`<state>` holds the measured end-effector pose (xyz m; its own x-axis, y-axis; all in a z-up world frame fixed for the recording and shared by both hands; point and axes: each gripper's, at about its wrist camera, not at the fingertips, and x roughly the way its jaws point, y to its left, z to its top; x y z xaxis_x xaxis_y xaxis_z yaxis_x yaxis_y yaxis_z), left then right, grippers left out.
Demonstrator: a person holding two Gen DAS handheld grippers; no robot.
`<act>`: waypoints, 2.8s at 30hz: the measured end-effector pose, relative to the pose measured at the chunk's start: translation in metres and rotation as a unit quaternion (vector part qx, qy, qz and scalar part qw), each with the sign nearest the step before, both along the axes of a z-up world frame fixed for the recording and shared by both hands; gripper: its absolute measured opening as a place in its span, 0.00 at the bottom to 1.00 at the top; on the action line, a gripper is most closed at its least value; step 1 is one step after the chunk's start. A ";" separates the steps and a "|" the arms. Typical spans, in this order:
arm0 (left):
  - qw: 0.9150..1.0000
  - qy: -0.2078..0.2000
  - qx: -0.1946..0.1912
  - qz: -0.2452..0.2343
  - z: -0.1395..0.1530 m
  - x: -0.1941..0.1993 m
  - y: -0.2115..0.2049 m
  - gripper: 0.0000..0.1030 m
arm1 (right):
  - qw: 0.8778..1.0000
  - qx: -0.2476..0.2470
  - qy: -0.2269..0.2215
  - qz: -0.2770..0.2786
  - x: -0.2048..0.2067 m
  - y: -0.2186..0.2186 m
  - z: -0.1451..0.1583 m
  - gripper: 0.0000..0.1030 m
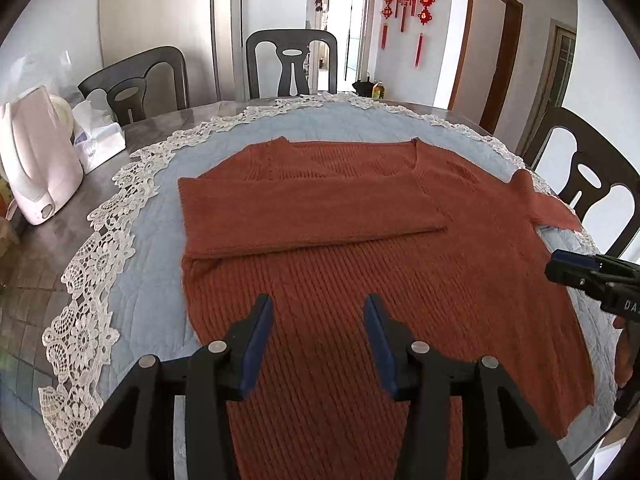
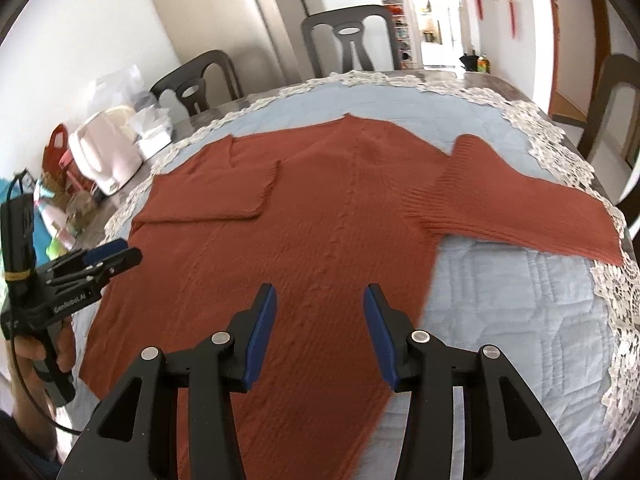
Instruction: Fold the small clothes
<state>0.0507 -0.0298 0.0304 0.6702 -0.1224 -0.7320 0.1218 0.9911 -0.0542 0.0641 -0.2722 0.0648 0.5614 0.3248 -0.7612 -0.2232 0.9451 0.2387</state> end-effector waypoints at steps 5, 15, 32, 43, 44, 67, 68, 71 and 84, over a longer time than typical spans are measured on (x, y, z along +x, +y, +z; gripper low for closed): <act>1.000 -0.002 0.004 0.004 0.001 0.013 0.004 0.49 | 0.998 0.028 0.005 -0.059 0.013 -0.040 0.000 0.45; 1.000 0.013 -0.004 0.023 -0.011 0.034 0.016 0.49 | 0.974 0.123 0.042 -0.183 0.030 -0.124 -0.019 0.46; 0.999 0.032 -0.008 0.020 -0.021 0.037 0.016 0.57 | 0.958 0.142 -0.006 -0.248 0.055 -0.157 0.005 0.06; 0.999 0.032 -0.013 0.020 -0.022 0.038 0.017 0.58 | 0.994 0.107 -0.026 -0.020 0.078 0.009 0.035 0.06; 0.999 0.032 -0.014 0.019 -0.022 0.038 0.017 0.58 | 0.995 0.102 -0.016 -0.001 0.081 0.023 0.027 0.06; 0.987 0.056 -0.125 -0.085 0.004 0.091 -0.037 0.58 | 0.996 0.085 0.006 0.019 0.036 -0.003 -0.007 0.25; 0.987 0.062 -0.120 -0.088 0.001 0.095 -0.043 0.53 | 0.996 0.081 0.009 0.017 0.036 -0.004 -0.010 0.25; 0.988 0.077 -0.101 -0.092 -0.010 0.105 -0.055 0.35 | 0.997 0.070 0.015 0.012 0.036 -0.006 -0.014 0.25; 0.986 0.018 -0.127 -0.111 0.021 0.120 -0.047 0.06 | 0.998 0.066 0.020 0.008 0.036 -0.009 -0.020 0.25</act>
